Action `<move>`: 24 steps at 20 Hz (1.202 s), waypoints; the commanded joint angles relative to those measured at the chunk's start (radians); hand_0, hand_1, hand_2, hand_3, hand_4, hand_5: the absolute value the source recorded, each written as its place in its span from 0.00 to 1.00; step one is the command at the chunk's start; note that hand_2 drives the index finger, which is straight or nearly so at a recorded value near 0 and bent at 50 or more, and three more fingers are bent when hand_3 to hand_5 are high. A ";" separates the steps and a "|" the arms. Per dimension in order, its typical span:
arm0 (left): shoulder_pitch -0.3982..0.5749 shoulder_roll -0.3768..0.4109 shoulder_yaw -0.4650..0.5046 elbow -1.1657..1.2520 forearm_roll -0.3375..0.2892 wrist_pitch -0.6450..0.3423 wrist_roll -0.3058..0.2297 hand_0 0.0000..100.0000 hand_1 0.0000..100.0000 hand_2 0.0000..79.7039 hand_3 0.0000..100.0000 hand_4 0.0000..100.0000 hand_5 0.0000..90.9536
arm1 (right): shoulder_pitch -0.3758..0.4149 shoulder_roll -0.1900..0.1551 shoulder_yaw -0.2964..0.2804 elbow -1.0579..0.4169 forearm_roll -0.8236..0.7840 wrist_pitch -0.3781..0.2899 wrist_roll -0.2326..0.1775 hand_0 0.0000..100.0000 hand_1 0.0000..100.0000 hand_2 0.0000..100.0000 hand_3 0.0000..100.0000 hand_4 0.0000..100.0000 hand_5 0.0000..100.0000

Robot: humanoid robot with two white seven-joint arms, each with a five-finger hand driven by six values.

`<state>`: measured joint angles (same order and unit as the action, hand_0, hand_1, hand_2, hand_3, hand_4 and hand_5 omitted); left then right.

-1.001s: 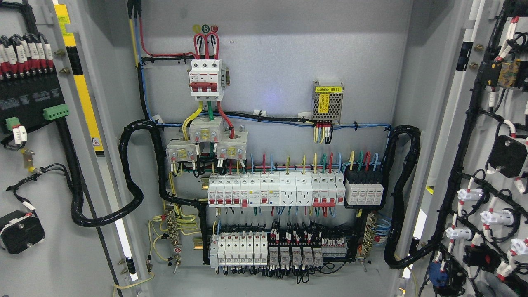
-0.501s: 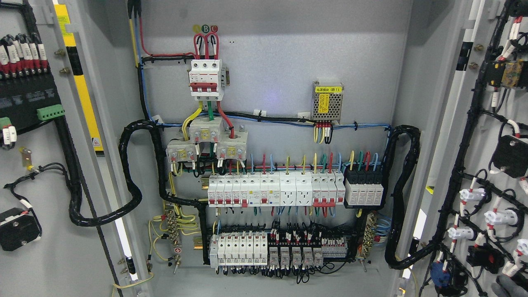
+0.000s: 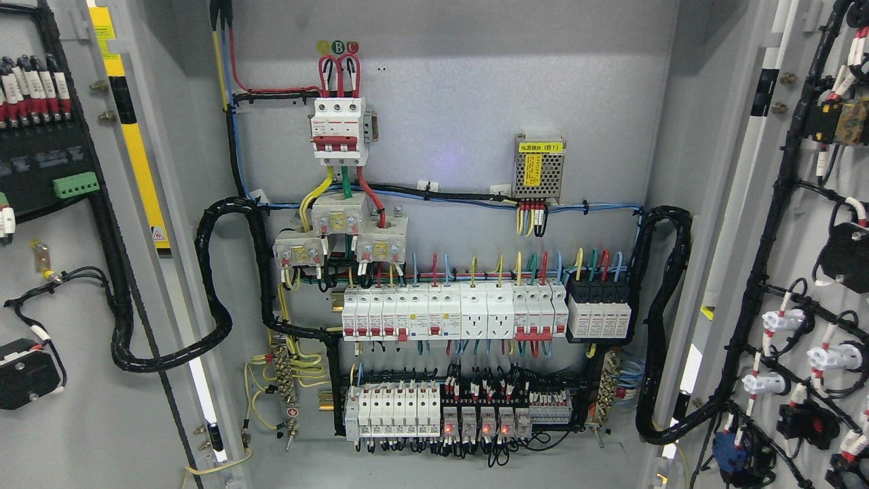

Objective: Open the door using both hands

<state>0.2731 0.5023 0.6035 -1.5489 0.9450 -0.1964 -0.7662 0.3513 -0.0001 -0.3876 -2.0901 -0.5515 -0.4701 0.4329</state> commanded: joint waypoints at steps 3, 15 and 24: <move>-0.003 0.022 0.006 0.024 0.003 0.002 -0.001 0.12 0.56 0.00 0.00 0.00 0.00 | 0.003 -0.017 -0.025 -0.001 -0.013 0.001 -0.005 0.00 0.50 0.04 0.00 0.00 0.00; 0.012 -0.010 -0.054 -0.151 0.003 0.002 0.001 0.12 0.56 0.00 0.00 0.00 0.00 | 0.003 -0.017 -0.022 -0.001 -0.013 0.001 -0.005 0.00 0.50 0.04 0.00 0.00 0.00; 0.014 -0.086 -0.166 -0.221 -0.086 0.000 0.010 0.12 0.56 0.00 0.00 0.00 0.00 | 0.003 -0.058 0.059 -0.002 -0.016 -0.007 -0.002 0.00 0.50 0.04 0.00 0.00 0.00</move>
<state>0.2860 0.4797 0.5265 -1.6873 0.9102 -0.1946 -0.7592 0.3544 -0.0093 -0.3915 -2.0910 -0.5660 -0.4725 0.4277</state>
